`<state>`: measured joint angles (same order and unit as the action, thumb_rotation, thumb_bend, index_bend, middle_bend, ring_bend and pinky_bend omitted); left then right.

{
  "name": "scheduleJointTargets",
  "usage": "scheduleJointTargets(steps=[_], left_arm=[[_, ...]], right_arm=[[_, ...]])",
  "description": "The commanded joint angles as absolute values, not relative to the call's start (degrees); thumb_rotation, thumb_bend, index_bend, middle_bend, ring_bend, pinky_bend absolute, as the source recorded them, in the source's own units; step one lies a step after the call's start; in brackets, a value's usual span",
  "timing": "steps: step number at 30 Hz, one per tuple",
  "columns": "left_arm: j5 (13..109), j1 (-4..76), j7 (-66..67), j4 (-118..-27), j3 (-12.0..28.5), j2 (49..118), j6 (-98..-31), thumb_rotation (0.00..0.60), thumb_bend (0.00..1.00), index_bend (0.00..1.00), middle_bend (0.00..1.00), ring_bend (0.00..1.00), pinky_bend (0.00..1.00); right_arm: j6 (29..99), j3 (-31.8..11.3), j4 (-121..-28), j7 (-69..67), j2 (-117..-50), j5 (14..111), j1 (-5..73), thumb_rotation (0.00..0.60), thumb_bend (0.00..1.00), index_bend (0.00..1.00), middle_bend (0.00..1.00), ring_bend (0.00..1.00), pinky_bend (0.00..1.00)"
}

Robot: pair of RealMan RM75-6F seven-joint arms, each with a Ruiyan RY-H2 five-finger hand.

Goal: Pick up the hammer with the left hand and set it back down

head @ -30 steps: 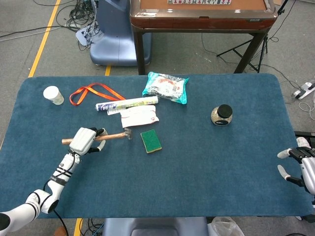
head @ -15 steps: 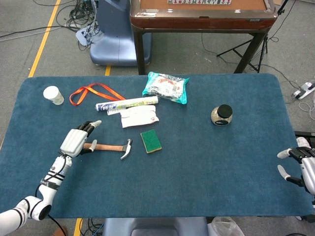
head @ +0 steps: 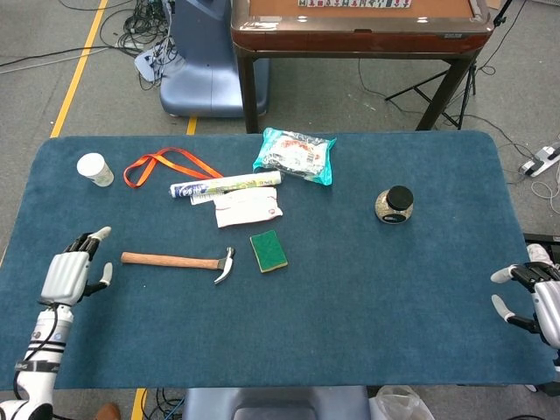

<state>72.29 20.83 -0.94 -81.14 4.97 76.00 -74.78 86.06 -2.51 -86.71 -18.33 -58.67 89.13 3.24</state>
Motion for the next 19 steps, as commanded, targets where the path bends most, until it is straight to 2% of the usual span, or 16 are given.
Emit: scheduleJointTargets(steps=[1,10,19], left_arm=[[73.31,17.36,-1.20,-83.56,3.87,73.77,-78.99,0.600,0.45,0.14,0.19,0.13,0.24],[77.47,10.60,-0.60,-86.52,1.30,70.51,-87.08,0.600,0.44,0.15,0.19,0.13,0.23],[78.12,7.93,0.70,-90.39,1.21,67.97,-88.33,0.600,0.44,0.15,0.19,0.12,0.22]], right_arm=[[86.13,-2.39,-86.71,-18.23,-58.72,89.41,3.27,0.600,0.32,0.46,0.45,0.39,0.26],[86.50,-2.24,-86.67,-18.31,-58.78,89.78,3.21,0.600,0.32,0.46,0.45,0.39,0.26],[86.39,-2.06,-86.90,-17.87,-58.75,89.99,3.29,0.600,0.32,0.46,0.45,0.39,0.26]])
